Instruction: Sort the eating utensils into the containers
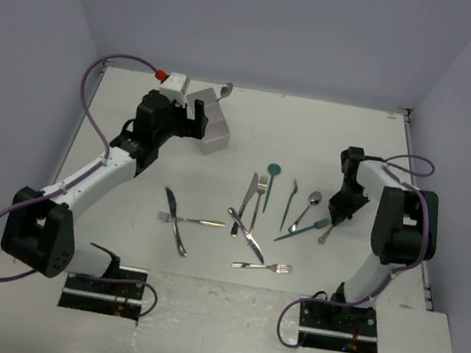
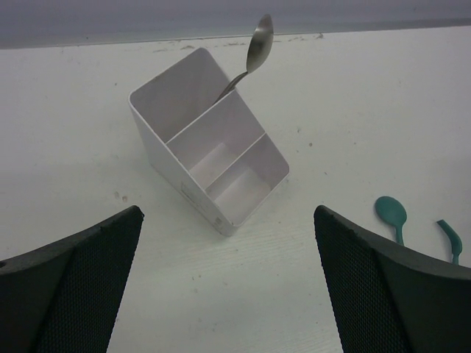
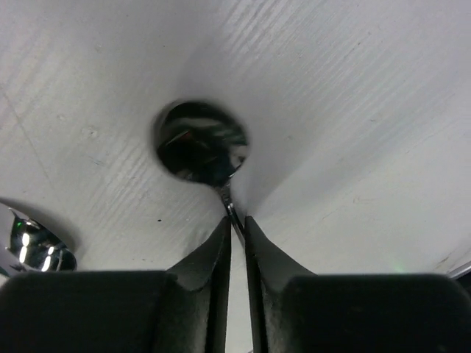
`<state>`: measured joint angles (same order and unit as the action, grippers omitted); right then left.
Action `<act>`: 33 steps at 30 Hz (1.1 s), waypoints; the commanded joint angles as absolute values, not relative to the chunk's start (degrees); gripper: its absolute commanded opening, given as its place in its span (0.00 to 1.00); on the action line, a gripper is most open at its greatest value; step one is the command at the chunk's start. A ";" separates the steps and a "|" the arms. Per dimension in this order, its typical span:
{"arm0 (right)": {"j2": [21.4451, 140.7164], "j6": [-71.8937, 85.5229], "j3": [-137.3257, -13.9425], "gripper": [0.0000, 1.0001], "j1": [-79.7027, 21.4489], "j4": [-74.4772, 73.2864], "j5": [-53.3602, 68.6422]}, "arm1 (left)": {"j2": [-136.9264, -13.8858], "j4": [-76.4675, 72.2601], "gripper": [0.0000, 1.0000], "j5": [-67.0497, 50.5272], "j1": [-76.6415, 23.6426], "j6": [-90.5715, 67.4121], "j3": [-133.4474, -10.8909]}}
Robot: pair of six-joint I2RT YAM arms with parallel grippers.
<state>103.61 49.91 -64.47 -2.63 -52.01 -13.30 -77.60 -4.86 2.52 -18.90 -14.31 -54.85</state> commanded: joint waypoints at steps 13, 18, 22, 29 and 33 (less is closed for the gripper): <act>90.19 34.65 -58.01 0.00 -2.28 -36.15 -16.52 | -77.43 -6.68 1.00 1.77 -19.07 -11.25 -59.24; 78.51 23.58 -53.97 0.00 -3.34 -26.47 -11.00 | -76.11 -7.82 1.00 -7.18 -19.16 -12.56 -58.71; 68.48 10.74 -52.04 0.00 -7.80 -19.27 0.60 | -77.16 -12.90 1.00 -17.05 -24.51 -15.90 -58.62; 63.54 5.54 -53.43 0.00 -16.51 -10.46 29.16 | -84.71 -24.24 1.00 -31.62 -32.95 -27.30 -61.25; 66.27 7.90 -57.47 0.00 -21.26 -9.85 33.84 | -89.03 -29.34 1.00 -32.43 -34.80 -32.76 -62.40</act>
<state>65.06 8.91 -53.76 -19.31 -13.74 25.23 -87.42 -21.71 -27.59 -34.02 -25.69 -60.05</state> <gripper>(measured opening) 0.010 0.999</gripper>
